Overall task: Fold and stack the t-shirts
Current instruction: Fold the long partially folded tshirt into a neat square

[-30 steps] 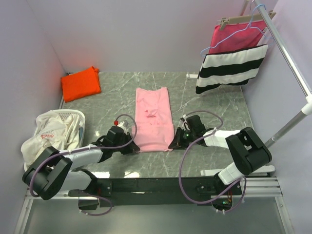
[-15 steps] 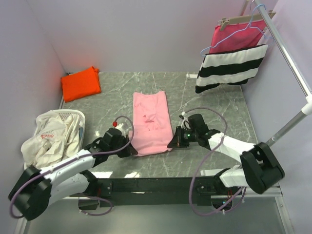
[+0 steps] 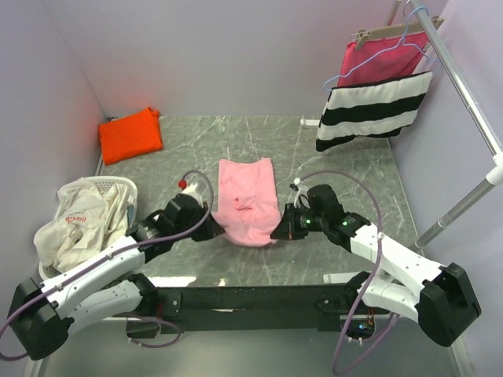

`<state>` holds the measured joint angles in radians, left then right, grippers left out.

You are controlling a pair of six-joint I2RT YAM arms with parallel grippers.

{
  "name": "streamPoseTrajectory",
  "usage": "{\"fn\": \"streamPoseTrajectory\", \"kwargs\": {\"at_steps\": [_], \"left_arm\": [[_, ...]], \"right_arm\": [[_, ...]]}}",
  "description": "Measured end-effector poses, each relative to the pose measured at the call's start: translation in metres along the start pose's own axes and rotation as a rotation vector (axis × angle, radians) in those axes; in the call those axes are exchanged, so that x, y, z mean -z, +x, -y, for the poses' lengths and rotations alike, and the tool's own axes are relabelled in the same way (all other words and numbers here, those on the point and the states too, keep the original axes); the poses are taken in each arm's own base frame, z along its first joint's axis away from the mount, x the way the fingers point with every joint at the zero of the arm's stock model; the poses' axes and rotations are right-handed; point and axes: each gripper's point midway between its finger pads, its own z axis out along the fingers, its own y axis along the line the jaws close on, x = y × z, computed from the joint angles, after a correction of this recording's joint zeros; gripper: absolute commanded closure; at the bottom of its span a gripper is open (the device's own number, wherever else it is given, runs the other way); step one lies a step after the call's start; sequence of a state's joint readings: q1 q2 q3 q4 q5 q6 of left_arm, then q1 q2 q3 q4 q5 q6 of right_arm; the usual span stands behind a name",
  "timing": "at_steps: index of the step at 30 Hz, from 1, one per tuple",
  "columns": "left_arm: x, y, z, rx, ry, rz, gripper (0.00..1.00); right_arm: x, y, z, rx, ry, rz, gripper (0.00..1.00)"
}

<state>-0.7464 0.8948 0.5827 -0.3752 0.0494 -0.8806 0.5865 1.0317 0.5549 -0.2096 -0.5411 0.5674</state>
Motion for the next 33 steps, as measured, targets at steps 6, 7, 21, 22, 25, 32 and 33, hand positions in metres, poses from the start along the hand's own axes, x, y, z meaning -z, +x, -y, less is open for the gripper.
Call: {"fn": "streamPoseTrajectory", "kwargs": {"at_steps": [6, 7, 21, 22, 25, 32, 33], "left_arm": [[-0.016, -0.040, 0.011, -0.053, -0.077, 0.085, 0.95], [-0.021, -0.043, 0.009, -0.060, -0.095, 0.086, 0.95], [-0.089, -0.134, -0.031, -0.062, -0.215, 0.163, 0.95], [-0.093, -0.143, -0.031, -0.063, -0.210, 0.167, 0.95], [-0.113, -0.168, -0.033, -0.071, -0.196, 0.177, 0.96], [-0.163, -0.207, -0.050, -0.074, -0.168, 0.171, 0.97], [-0.170, -0.214, -0.054, -0.075, -0.165, 0.171, 0.96]], "right_arm": [[-0.014, -0.043, -0.003, 0.052, 0.049, 0.034, 0.99], [-0.017, -0.048, -0.001, 0.054, 0.057, 0.032, 0.99], [-0.056, -0.155, 0.051, 0.037, 0.156, 0.073, 0.97], [-0.059, -0.163, 0.054, 0.036, 0.155, 0.073, 0.97], [-0.072, -0.185, 0.061, 0.039, 0.150, 0.076, 0.97], [-0.113, -0.251, 0.088, 0.042, 0.157, 0.105, 0.96], [-0.120, -0.264, 0.094, 0.045, 0.168, 0.118, 0.95]]}}
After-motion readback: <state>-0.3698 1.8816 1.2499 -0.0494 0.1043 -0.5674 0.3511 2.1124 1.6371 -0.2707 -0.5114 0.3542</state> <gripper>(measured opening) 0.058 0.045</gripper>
